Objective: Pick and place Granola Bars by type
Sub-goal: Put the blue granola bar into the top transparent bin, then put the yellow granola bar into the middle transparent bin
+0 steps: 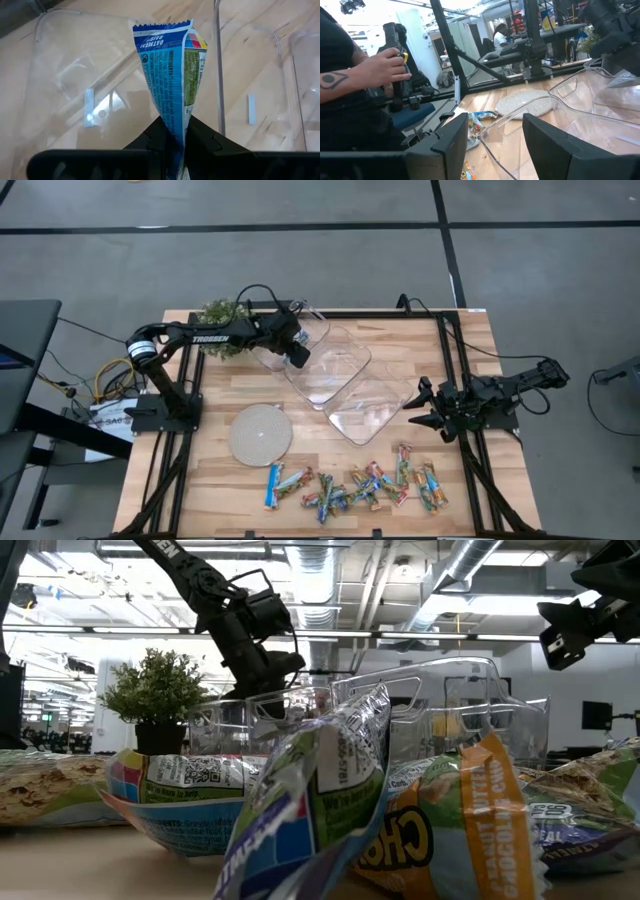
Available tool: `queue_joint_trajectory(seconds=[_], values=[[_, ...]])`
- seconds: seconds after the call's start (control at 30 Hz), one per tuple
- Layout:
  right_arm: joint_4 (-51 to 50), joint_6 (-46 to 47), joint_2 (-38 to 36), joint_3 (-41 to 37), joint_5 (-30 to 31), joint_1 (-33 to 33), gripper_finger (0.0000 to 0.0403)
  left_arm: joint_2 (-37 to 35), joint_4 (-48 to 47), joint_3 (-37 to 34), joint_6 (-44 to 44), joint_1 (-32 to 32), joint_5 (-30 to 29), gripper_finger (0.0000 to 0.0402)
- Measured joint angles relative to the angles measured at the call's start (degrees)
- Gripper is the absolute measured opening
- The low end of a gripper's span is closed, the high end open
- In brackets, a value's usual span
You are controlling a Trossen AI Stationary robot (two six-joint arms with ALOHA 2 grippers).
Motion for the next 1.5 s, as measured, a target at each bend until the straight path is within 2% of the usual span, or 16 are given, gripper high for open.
queue_joint_trajectory(seconds=[0.17, 0.47, 0.6, 0.97, 1.3, 1.5], values=[[0.0, 0.0, 0.0, 0.0, 0.0, 0.0, 0.0184, 0.0, 0.02, 0.0, -0.02, 0.0, 0.01, 0.0042], [0.01, 0.0, 0.0, 0.0, 0.0, -0.02, 0.0184, -0.02, 0.11, 0.0, 0.7, 0.0, 0.87, 0.0096], [0.0, 0.0, 0.0, 0.0, 0.0, 0.0, 0.0184, -0.04, 0.22, 0.0, 2.64, 0.0, 2.02, 0.0109], [0.01, 0.0, 0.0, 0.0, 0.0, -0.01, 0.0184, -0.39, 2.36, -0.01, 3.81, 0.3, 1.94, 0.0105], [0.02, 0.0, 0.0, 0.0, 0.0, -0.02, 0.0184, -6.52, 6.64, -0.02, 5.32, 0.74, -0.53, 0.0105], [0.01, 0.0, 0.0, 0.0, 0.01, -0.01, 0.0184, -10.94, 14.36, -0.02, 4.18, 0.02, -0.65, 0.0105]])
